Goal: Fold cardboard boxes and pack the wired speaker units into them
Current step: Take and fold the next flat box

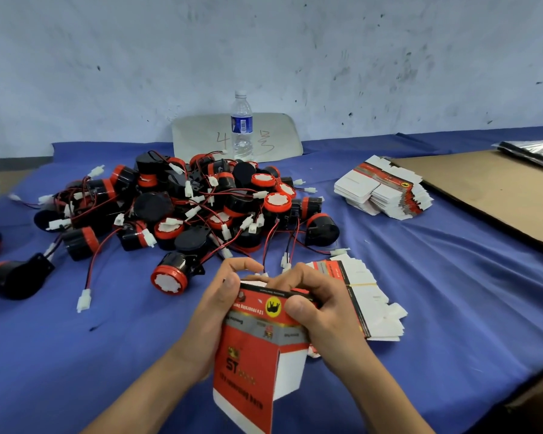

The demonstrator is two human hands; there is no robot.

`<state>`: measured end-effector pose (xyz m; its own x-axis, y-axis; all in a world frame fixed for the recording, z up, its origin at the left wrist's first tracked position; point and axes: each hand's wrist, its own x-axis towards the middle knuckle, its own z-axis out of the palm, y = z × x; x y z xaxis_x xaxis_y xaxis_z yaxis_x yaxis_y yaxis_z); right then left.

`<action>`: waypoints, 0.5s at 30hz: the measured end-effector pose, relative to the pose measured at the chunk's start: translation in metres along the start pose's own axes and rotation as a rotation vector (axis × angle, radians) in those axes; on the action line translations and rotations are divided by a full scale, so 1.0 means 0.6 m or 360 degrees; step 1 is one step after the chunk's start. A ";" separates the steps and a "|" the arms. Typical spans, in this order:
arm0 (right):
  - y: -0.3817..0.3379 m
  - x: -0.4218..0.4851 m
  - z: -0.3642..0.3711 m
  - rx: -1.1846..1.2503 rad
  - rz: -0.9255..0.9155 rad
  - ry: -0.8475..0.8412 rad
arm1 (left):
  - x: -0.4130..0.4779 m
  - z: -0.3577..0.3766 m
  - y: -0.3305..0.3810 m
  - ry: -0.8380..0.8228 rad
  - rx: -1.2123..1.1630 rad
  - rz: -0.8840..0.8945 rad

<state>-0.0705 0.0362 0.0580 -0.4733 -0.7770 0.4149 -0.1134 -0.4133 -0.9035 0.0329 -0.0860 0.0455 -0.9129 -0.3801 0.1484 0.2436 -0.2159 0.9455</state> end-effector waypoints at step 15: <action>-0.010 0.006 -0.026 -0.0155 0.0550 0.0327 | 0.028 -0.083 0.011 0.1208 0.1796 0.0808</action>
<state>-0.0853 0.0435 0.0631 -0.6614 -0.7472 0.0643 0.0051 -0.0901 -0.9959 0.0353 -0.1389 0.0399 -0.3313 -0.6512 0.6828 -0.2278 0.7574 0.6119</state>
